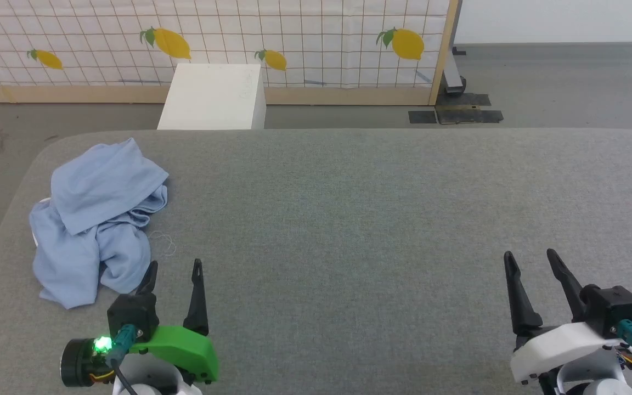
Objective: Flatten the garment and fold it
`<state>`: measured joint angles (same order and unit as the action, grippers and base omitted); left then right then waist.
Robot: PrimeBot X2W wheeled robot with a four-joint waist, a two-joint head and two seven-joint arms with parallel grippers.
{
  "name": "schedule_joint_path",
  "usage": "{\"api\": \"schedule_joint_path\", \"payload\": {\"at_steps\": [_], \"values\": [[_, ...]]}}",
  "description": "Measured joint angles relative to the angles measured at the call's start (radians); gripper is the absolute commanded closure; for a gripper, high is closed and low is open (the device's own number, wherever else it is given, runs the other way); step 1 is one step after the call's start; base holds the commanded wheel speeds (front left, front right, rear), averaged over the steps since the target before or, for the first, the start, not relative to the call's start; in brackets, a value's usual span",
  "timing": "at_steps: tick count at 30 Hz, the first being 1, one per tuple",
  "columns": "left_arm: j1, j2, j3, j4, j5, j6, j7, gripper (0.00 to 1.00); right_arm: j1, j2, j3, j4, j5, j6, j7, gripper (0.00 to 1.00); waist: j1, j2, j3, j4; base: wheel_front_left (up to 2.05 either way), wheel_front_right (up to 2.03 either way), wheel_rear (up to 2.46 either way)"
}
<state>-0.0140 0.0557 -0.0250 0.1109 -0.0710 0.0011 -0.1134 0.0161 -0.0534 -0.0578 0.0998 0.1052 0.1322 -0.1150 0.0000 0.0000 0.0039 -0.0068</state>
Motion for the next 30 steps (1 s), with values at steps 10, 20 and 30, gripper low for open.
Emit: {"api": "schedule_joint_path", "payload": {"at_steps": [10, 20, 30], "values": [[0.000, 0.000, -0.002, 0.012, -0.018, 0.000, -0.021, 0.00, 0.000, 0.000, -0.009, 0.012, 0.019, 0.000, -0.019, 0.00, 0.0000, 0.0000, 0.002, -0.001, 0.00, 0.00, 0.00], [0.000, 0.000, -0.003, 0.019, -0.026, 0.002, -0.042, 0.00, 0.000, 0.000, -0.015, 0.020, 0.034, 0.000, -0.038, 0.00, 0.0000, 0.0000, 0.003, 0.001, 0.00, 0.00, 0.00], [-0.002, 0.000, -0.008, 0.040, -0.040, 0.004, -0.060, 0.00, -0.001, 0.000, -0.014, 0.036, 0.043, 0.000, -0.059, 0.00, 0.0000, 0.0000, 0.007, 0.015, 0.00, 0.00, 0.00]]}}
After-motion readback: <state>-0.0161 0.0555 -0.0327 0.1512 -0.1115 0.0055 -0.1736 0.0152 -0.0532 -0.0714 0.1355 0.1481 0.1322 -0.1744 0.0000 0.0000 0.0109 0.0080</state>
